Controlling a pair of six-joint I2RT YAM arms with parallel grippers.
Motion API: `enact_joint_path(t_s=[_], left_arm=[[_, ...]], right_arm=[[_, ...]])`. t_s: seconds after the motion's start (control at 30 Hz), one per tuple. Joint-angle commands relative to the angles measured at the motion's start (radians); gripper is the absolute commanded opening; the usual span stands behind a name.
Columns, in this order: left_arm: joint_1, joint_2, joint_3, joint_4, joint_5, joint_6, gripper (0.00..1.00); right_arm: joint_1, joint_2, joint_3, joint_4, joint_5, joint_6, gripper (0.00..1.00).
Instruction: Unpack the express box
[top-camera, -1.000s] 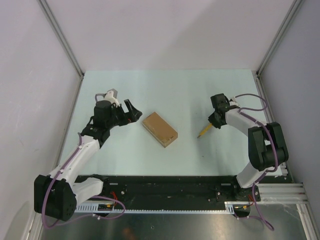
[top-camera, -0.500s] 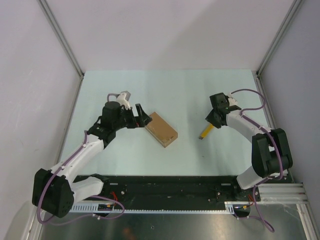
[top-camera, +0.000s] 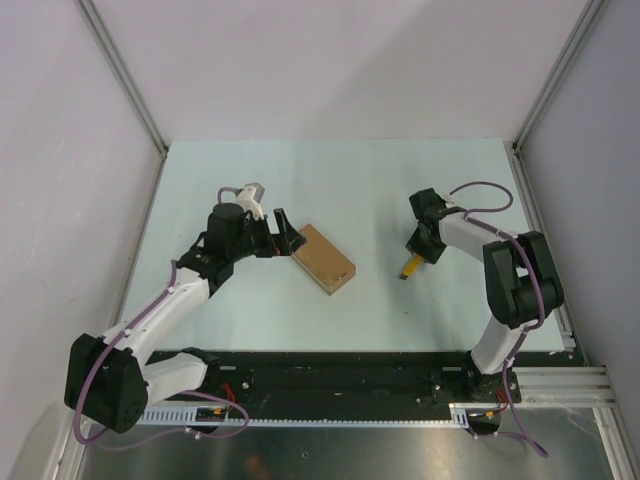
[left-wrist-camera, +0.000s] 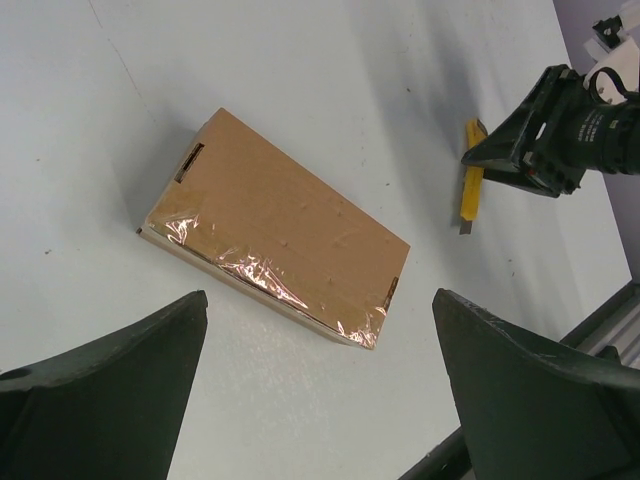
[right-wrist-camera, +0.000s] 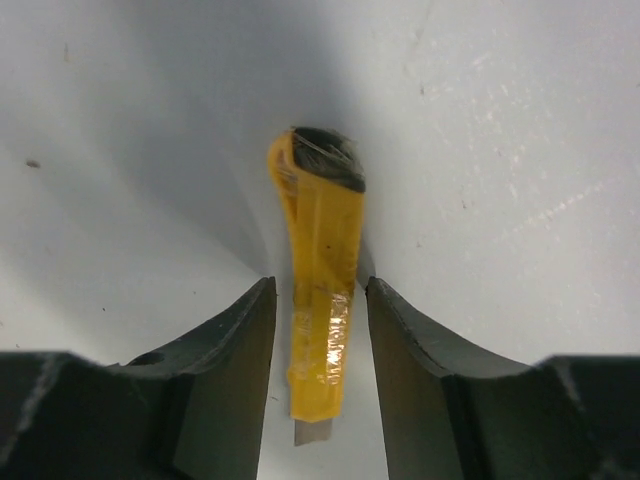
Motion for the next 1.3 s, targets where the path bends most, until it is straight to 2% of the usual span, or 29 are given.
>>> enact_joint_path(t_s=[0.0, 0.2, 0.3, 0.33, 0.43, 0.63, 0.8, 0.97, 1.13, 1.23, 1.27], left_arm=[[-0.006, -0.023, 0.019, 0.032, -0.013, 0.029, 1.00], [-0.006, -0.026, 0.022, 0.033, -0.018, 0.034, 1.00], [-0.005, -0.020, 0.028, 0.033, -0.001, 0.034, 1.00], [-0.005, -0.017, 0.034, 0.032, 0.013, 0.037, 1.00], [-0.008, -0.004, 0.047, 0.033, 0.052, 0.040, 1.00], [-0.014, -0.003, 0.068, 0.033, 0.108, 0.031, 1.00], [-0.016, -0.009, 0.094, 0.035, 0.174, 0.006, 1.00], [-0.026, -0.018, 0.172, 0.039, 0.327, -0.058, 0.99], [-0.037, -0.027, 0.298, 0.056, 0.448, -0.055, 1.00], [-0.054, -0.032, 0.376, 0.079, 0.529, -0.054, 1.00], [-0.075, -0.035, 0.392, 0.090, 0.540, -0.054, 1.00]], right_arm=[[0.008, 0.032, 0.046, -0.011, 0.044, -0.016, 0.45], [0.011, 0.060, 0.071, -0.042, 0.056, -0.030, 0.32], [0.009, 0.061, 0.074, -0.039, 0.027, -0.060, 0.15], [0.006, 0.060, 0.079, -0.039, 0.017, -0.071, 0.07], [0.006, 0.022, 0.083, -0.010, -0.026, -0.097, 0.00], [0.002, -0.095, 0.083, 0.087, -0.216, -0.186, 0.00], [0.002, -0.239, 0.082, 0.186, -0.498, -0.248, 0.00], [0.013, -0.354, 0.083, 0.464, -0.866, -0.177, 0.00], [0.028, -0.450, 0.083, 0.873, -1.083, 0.035, 0.00], [0.032, -0.470, 0.083, 1.117, -1.148, 0.158, 0.00], [0.034, -0.476, 0.083, 1.178, -1.178, 0.244, 0.00]])
